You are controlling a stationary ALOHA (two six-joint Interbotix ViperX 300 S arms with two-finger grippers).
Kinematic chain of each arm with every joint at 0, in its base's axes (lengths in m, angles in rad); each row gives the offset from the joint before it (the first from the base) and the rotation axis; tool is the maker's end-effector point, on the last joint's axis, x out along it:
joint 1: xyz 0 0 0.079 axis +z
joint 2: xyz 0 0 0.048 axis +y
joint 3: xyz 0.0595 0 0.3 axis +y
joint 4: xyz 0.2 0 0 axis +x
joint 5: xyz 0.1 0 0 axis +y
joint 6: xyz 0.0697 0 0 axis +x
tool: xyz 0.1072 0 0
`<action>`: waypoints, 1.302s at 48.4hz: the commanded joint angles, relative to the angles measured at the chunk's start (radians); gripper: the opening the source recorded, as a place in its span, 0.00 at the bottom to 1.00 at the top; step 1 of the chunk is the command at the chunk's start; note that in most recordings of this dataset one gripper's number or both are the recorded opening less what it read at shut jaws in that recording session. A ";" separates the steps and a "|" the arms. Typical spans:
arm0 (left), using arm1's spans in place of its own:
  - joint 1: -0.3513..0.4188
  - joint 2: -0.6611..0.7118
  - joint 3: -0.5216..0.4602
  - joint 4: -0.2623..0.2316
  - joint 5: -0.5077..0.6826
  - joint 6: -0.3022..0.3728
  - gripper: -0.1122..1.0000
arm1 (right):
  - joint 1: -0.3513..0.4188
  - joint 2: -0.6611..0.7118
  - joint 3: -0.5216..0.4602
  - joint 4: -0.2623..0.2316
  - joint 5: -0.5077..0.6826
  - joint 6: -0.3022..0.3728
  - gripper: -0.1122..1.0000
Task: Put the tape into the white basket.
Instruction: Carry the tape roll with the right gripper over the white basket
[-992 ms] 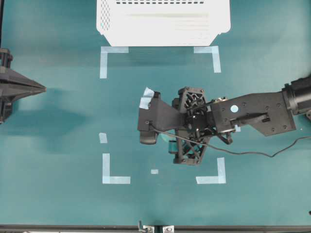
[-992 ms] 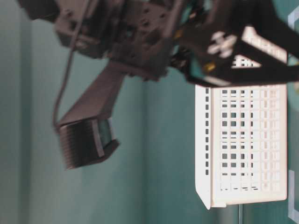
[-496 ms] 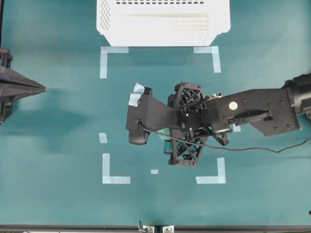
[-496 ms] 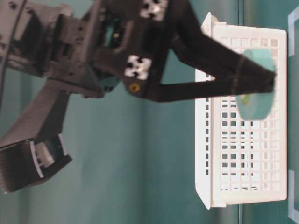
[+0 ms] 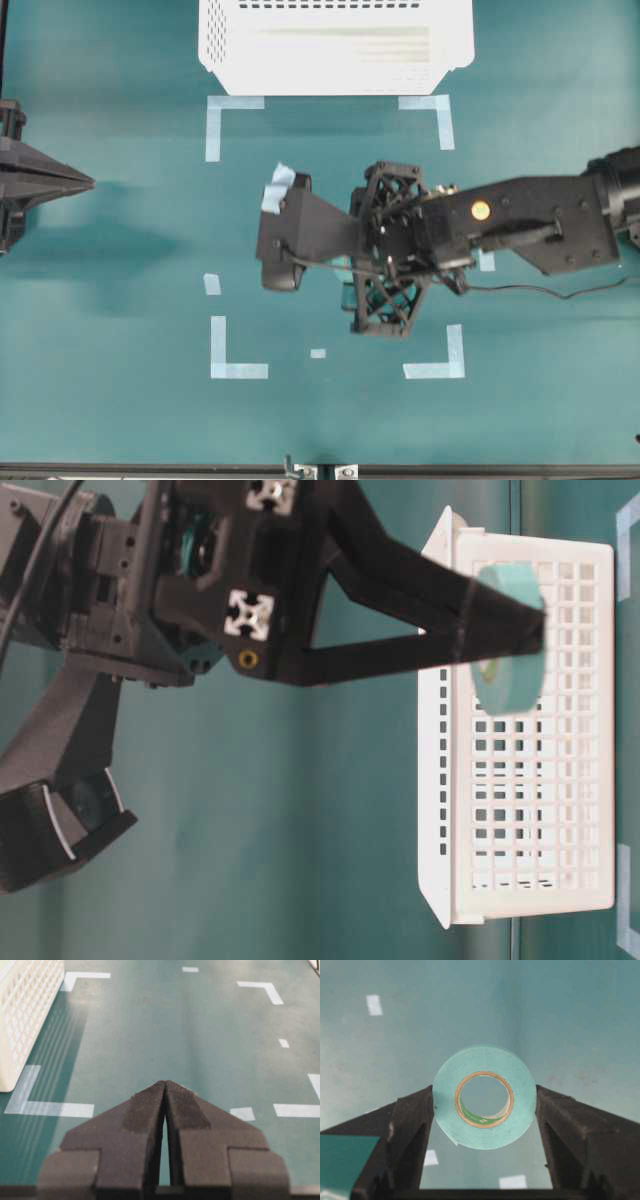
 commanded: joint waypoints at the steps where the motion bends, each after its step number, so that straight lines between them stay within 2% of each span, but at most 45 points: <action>1: -0.003 0.009 -0.011 0.000 -0.006 -0.002 0.00 | -0.029 -0.041 -0.029 -0.003 0.023 -0.002 0.71; 7: -0.003 0.009 -0.011 0.000 -0.005 -0.002 0.00 | -0.074 -0.051 -0.029 -0.018 0.035 -0.008 0.71; 20: -0.003 0.009 -0.011 0.000 -0.005 -0.002 0.00 | -0.140 -0.054 -0.029 -0.086 0.048 -0.060 0.71; 45: -0.003 0.009 -0.011 0.000 -0.005 -0.002 0.00 | -0.362 -0.057 -0.029 -0.132 0.046 -0.064 0.71; 59: -0.003 0.008 -0.011 0.000 -0.005 -0.002 0.00 | -0.446 -0.057 -0.029 -0.230 0.046 -0.066 0.71; 63: -0.003 0.009 -0.011 0.000 -0.005 -0.002 0.00 | -0.469 -0.055 -0.029 -0.241 0.046 -0.066 0.71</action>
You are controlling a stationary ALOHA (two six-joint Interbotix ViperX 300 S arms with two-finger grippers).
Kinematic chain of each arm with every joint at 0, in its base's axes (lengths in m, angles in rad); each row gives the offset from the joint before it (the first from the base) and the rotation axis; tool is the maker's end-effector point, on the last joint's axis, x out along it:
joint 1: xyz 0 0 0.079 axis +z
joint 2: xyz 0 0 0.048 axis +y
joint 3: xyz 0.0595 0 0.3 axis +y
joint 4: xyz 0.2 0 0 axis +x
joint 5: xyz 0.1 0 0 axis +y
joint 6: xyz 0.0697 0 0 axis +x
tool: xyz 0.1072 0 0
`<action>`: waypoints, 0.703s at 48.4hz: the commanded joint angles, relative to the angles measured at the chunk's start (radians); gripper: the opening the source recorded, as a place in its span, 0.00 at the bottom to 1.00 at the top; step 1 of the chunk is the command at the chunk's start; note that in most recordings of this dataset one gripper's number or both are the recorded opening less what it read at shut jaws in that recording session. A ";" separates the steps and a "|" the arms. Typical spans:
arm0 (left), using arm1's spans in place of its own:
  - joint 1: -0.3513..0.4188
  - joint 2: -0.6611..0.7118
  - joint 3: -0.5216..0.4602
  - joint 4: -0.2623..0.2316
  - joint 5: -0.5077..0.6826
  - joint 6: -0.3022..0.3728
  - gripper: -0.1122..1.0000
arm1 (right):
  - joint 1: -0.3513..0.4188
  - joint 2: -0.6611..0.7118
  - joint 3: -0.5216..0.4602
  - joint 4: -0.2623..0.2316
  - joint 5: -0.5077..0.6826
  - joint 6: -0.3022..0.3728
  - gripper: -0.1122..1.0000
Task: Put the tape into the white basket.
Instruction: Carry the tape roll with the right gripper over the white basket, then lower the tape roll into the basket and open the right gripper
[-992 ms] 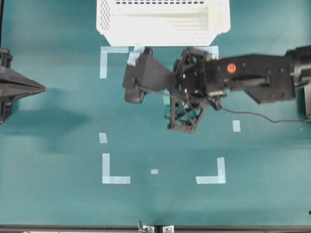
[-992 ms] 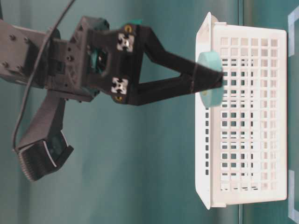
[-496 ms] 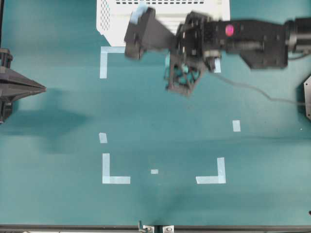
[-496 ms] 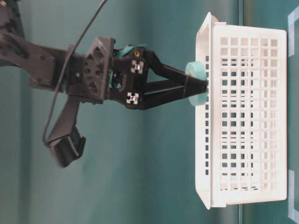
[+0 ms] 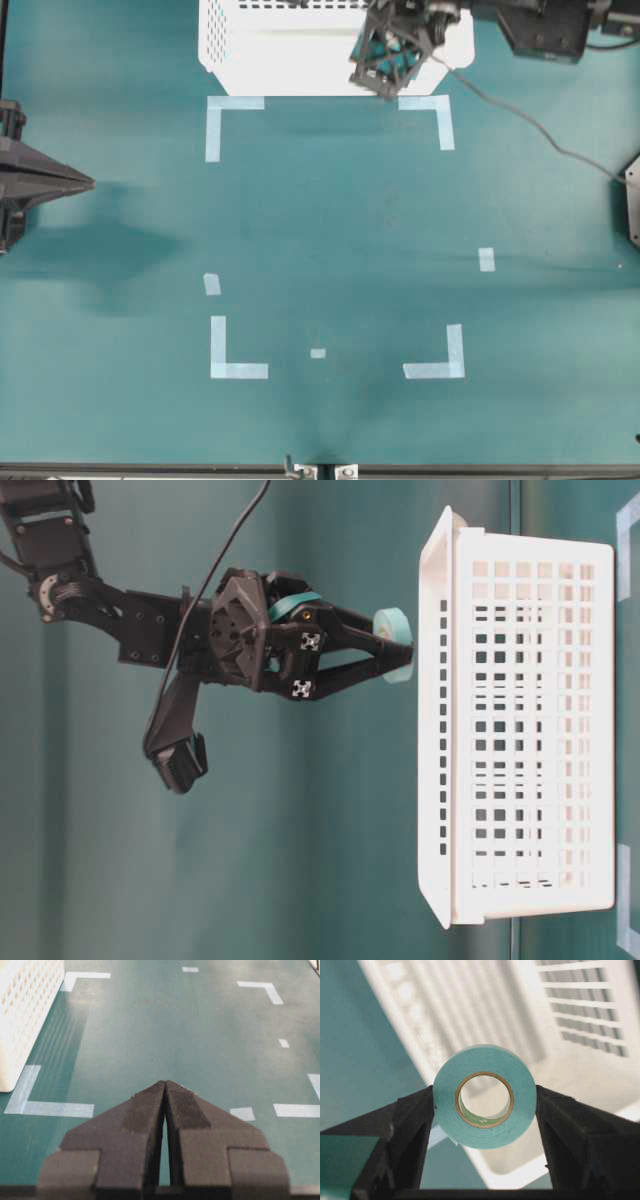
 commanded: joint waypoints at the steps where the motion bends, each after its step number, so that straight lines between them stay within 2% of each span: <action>1: -0.003 0.009 -0.011 0.000 -0.005 0.000 0.00 | -0.026 -0.038 -0.026 -0.015 -0.006 0.000 0.71; 13: -0.003 0.009 -0.011 0.000 -0.005 0.000 0.00 | -0.098 -0.031 -0.015 -0.015 -0.051 0.005 0.71; 34: -0.003 0.008 -0.011 0.000 -0.005 -0.002 0.00 | -0.107 0.002 -0.015 -0.015 -0.067 0.009 0.71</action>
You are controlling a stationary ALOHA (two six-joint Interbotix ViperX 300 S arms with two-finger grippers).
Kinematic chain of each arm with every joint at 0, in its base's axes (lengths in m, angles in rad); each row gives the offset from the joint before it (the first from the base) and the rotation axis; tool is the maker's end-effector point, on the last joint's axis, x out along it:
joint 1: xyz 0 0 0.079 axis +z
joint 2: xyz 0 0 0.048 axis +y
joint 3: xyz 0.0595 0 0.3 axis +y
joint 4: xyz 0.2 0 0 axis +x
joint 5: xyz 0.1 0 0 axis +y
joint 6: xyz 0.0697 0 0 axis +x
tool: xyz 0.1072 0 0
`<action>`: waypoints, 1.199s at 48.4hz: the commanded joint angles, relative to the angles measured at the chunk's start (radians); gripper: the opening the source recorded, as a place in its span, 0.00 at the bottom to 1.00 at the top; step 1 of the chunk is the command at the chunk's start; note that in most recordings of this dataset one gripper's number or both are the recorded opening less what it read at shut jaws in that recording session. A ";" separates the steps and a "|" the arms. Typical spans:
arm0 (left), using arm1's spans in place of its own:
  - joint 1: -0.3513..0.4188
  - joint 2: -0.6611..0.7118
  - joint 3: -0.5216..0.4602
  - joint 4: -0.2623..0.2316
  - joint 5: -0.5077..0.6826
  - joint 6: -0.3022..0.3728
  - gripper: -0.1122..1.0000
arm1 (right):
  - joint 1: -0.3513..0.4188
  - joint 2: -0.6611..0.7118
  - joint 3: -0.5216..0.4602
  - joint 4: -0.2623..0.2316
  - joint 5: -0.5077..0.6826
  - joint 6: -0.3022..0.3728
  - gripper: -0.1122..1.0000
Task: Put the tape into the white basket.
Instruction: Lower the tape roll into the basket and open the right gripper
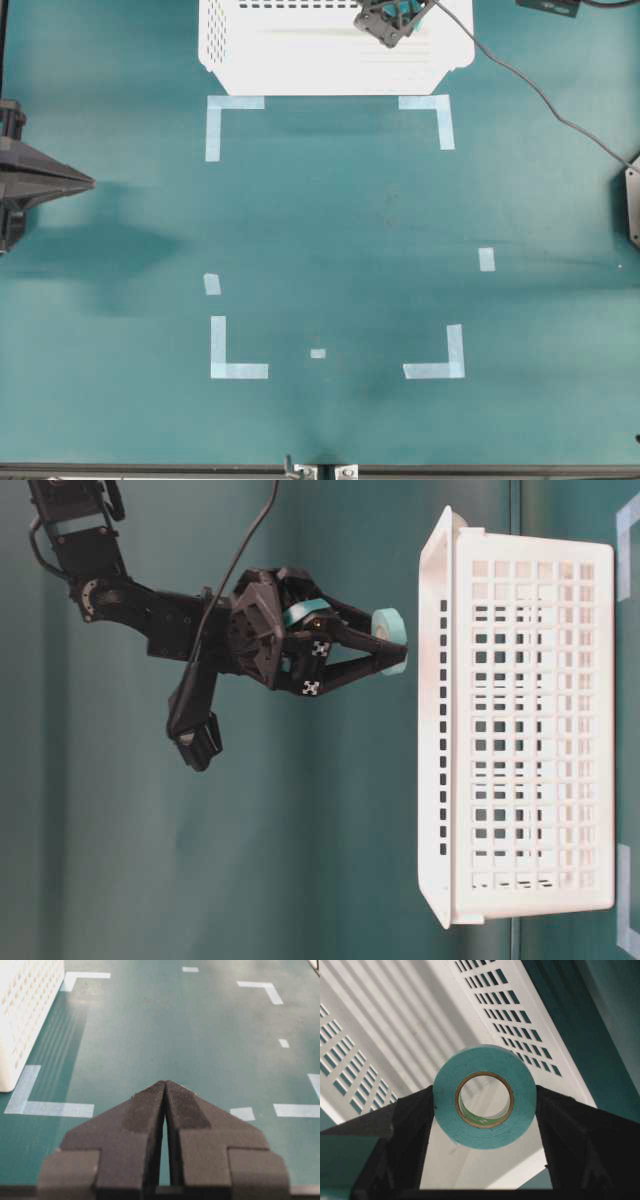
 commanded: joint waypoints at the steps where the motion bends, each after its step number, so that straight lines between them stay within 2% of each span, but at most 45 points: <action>1: -0.003 0.009 -0.012 -0.002 -0.005 -0.002 0.00 | -0.003 -0.017 -0.015 -0.003 -0.009 0.003 0.71; 32: -0.003 0.009 -0.012 -0.002 -0.005 -0.002 0.00 | 0.000 -0.017 -0.015 0.005 -0.003 -0.012 0.72; 34: -0.003 0.008 -0.012 -0.002 -0.003 -0.002 0.00 | 0.003 -0.018 -0.015 0.000 0.006 -0.012 0.77; 37: -0.003 0.009 -0.012 -0.002 -0.005 -0.003 0.00 | 0.012 -0.020 -0.015 -0.002 0.014 -0.014 0.90; 40: -0.003 0.009 -0.012 -0.002 -0.003 -0.002 0.00 | 0.015 -0.018 -0.015 -0.002 0.017 -0.015 0.98; 58: -0.003 0.009 -0.012 -0.002 -0.005 -0.003 0.00 | 0.026 -0.031 -0.025 0.002 0.032 -0.017 0.97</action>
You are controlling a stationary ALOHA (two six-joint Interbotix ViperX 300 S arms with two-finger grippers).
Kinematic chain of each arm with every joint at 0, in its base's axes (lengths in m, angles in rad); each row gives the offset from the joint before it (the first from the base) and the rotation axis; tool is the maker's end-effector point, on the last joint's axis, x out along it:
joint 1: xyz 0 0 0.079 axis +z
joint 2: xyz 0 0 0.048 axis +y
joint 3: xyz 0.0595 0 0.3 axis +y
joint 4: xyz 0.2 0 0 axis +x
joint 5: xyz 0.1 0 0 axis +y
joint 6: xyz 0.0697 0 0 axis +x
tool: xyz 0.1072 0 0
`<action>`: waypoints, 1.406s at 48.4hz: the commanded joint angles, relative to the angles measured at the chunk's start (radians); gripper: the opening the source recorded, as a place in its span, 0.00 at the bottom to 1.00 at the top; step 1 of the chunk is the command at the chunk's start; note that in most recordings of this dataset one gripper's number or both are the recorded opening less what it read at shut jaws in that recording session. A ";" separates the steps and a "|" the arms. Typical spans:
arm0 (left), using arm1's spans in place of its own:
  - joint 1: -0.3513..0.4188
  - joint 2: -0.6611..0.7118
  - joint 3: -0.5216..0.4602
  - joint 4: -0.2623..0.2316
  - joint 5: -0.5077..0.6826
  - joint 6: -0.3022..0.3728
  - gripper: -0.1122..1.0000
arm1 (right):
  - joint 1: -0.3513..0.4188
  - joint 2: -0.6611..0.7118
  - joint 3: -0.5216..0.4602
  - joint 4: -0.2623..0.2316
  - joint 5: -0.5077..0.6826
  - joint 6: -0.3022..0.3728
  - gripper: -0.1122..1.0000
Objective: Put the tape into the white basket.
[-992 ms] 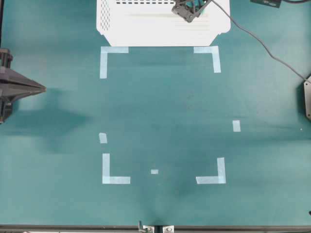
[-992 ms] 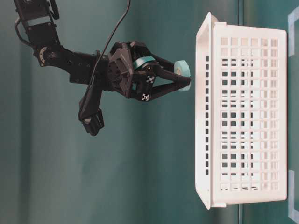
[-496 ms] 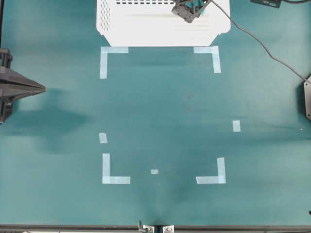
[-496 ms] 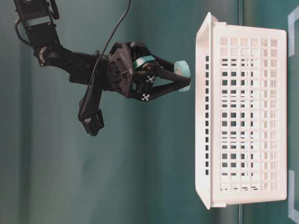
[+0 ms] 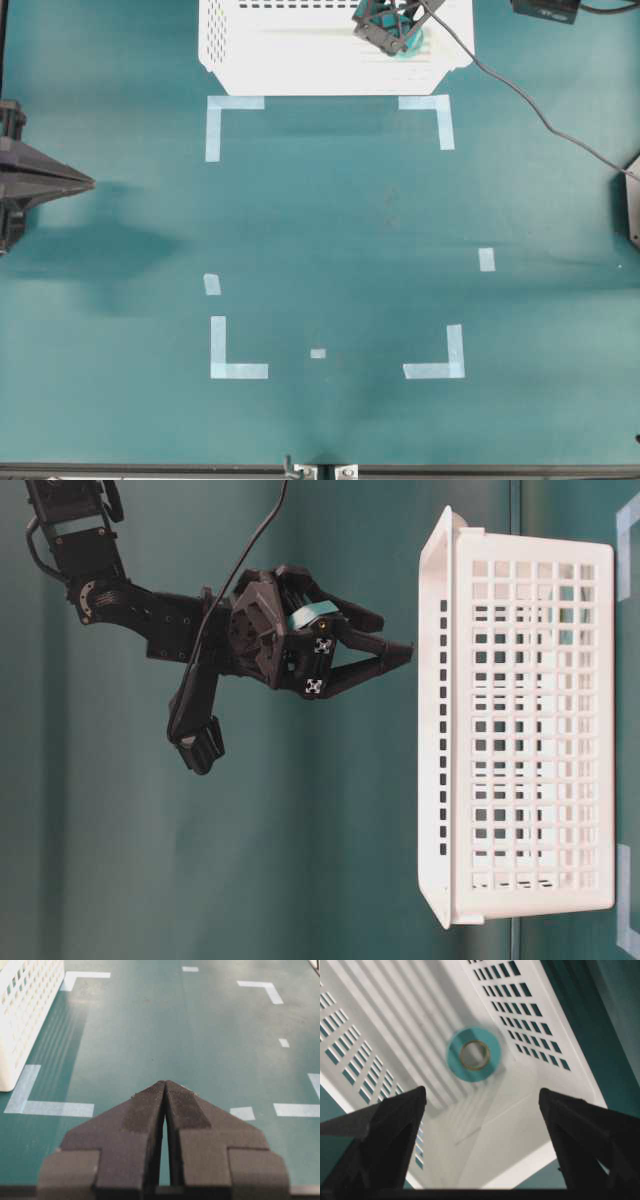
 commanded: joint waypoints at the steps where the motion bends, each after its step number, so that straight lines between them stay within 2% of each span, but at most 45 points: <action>1: -0.003 0.009 -0.012 0.000 -0.005 -0.002 0.00 | 0.011 -0.032 -0.026 0.002 0.014 -0.005 0.97; 13: -0.003 0.008 -0.012 0.000 -0.005 0.000 0.00 | 0.061 -0.069 -0.057 0.005 0.091 -0.058 0.97; 29: -0.003 0.008 -0.014 0.000 -0.006 -0.002 0.00 | 0.163 -0.120 -0.091 0.006 0.092 -0.063 0.97; 36: -0.003 0.009 -0.012 0.000 -0.005 -0.002 0.00 | 0.219 -0.163 -0.092 0.003 0.052 -0.063 0.97; 41: -0.003 0.009 -0.012 0.000 -0.005 -0.002 0.00 | 0.264 -0.210 -0.091 0.000 -0.026 -0.064 0.97; 50: -0.003 0.009 -0.014 0.000 -0.005 -0.002 0.00 | 0.295 -0.293 -0.091 0.000 -0.133 -0.054 0.97; 68: -0.002 0.009 -0.014 0.000 -0.005 -0.008 0.00 | 0.351 -0.388 -0.064 0.003 -0.170 -0.055 0.97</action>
